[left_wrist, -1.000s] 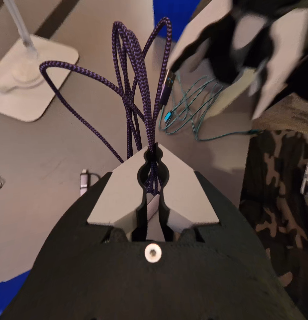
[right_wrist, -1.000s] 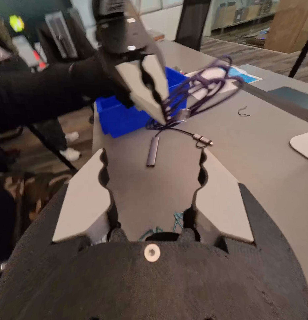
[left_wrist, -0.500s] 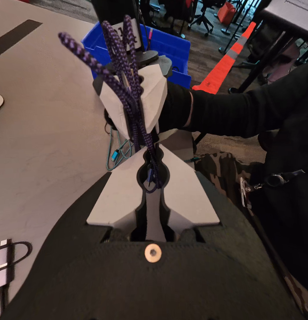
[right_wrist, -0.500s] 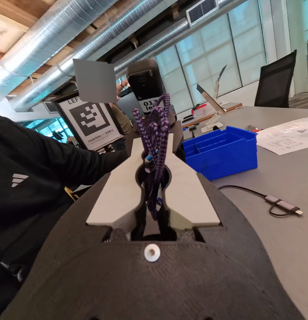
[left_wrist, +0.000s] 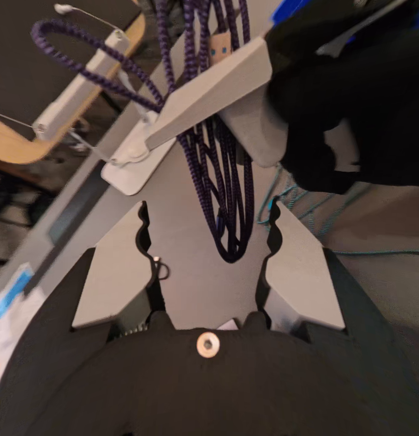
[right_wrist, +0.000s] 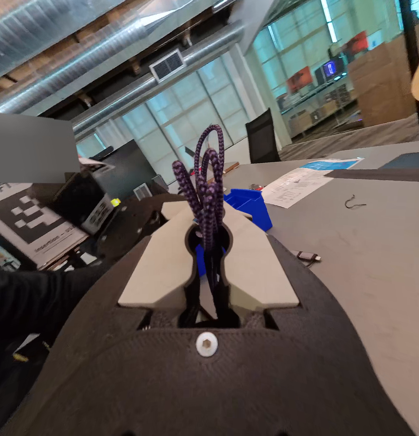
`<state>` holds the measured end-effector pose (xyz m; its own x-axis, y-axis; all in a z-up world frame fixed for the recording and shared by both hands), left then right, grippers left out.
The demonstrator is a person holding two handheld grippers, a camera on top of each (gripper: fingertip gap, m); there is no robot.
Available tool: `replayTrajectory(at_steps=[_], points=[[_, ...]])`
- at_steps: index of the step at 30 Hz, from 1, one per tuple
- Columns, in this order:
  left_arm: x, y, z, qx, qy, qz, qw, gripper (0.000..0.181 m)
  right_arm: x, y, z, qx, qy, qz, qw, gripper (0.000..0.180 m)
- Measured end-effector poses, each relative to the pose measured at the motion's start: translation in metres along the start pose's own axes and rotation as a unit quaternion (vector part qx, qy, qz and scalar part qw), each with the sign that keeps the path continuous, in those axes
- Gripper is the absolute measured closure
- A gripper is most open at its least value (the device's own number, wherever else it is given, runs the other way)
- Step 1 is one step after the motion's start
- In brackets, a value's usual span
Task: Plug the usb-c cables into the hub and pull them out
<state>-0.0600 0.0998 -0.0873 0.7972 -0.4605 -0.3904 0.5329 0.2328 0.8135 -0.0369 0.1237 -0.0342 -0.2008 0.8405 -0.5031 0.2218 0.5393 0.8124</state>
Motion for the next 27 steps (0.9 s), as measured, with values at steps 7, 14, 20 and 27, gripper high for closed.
replayTrajectory(at_steps=[7,14,20,27], points=[[0.001,0.005,-0.008,-0.006,0.163,-0.132,0.978,0.137,-0.003,0.0,-0.005,0.027,-0.049,-0.011,0.998,0.173],[-0.008,0.004,-0.006,-0.001,0.151,-0.085,0.985,0.181,-0.009,-0.001,-0.009,0.023,-0.03,-0.019,0.999,0.164],[-0.003,0.013,0.007,0.096,-0.033,0.097,0.99,0.181,-0.016,0.002,-0.006,-0.013,0.038,-0.009,0.999,0.103],[0.036,0.027,0.038,0.162,-0.31,0.15,0.925,0.18,-0.048,-0.015,0.002,-0.107,0.215,-0.007,0.971,0.119]])
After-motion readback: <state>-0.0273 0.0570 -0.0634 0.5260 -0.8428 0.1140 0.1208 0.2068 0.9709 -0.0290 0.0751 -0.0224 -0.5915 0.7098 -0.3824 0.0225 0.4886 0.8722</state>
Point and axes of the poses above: each gripper's, where its closed fingertips meet, z back along the fingers, y out of its top, x = y × z across the jaws, the point moved 3 cm from there along z, back along the fingers, and after that the axes turned 6 degrees about x, right-handed, at the moved point
